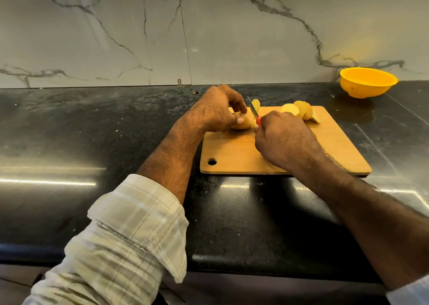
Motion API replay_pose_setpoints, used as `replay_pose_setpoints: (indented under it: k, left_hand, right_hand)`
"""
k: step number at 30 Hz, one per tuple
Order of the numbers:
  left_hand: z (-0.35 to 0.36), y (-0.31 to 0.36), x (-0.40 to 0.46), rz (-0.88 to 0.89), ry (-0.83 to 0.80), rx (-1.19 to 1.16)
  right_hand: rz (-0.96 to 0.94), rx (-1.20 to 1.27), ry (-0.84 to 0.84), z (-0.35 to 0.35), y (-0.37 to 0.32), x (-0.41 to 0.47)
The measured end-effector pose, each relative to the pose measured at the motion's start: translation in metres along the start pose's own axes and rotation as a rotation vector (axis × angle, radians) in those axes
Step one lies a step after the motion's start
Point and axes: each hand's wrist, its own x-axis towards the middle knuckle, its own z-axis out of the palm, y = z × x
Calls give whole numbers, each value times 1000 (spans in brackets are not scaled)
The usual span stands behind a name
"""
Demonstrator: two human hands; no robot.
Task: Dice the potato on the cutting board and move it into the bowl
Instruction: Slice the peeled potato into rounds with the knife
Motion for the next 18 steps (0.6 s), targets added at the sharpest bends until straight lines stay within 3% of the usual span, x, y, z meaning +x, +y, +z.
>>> replay_pose_setpoints:
  k: [7,18]
  left_hand:
    - [2,2,3,-18,9,20]
    - [3,4,6,-31,20,33]
  right_hand:
    - [16,-10,-30,2,-5,4]
    - [-68,-77,55,7,-7,3]
